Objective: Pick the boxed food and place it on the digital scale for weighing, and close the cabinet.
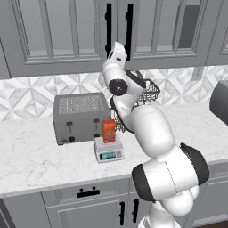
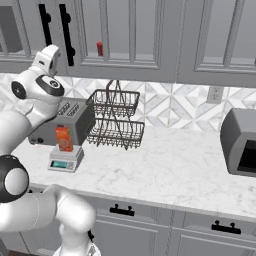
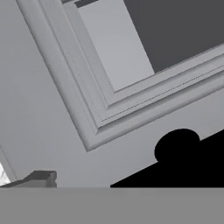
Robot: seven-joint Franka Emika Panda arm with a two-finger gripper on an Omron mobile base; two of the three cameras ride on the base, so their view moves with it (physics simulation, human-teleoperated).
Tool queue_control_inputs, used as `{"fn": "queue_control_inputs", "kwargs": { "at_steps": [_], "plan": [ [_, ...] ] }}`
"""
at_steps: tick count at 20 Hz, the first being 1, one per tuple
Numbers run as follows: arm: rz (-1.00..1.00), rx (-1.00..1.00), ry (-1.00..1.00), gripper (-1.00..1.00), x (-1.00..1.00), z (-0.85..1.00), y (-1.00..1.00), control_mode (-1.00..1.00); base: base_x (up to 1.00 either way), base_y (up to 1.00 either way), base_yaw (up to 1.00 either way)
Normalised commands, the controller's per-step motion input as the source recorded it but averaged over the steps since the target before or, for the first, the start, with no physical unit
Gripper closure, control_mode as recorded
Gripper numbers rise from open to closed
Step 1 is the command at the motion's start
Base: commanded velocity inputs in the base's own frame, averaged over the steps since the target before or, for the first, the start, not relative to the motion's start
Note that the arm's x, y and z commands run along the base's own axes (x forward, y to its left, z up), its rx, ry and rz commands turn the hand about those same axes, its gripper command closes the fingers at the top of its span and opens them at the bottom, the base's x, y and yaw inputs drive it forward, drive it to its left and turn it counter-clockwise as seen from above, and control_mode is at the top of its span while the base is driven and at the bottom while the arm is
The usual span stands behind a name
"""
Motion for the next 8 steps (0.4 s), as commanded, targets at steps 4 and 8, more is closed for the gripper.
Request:
{"fn": "queue_control_inputs", "kwargs": {
  "at_steps": [4, 8],
  "plan": [
    [0.0, 0.0, 0.0, -1.0, 0.61, -0.12, -0.17, -1.0, 0.0, 0.0, 0.0],
    [0.0, 0.01, 0.01, -1.0, 0.29, 0.0, -0.34, -1.0, 0.0, 0.0, 0.0]
  ]
}}
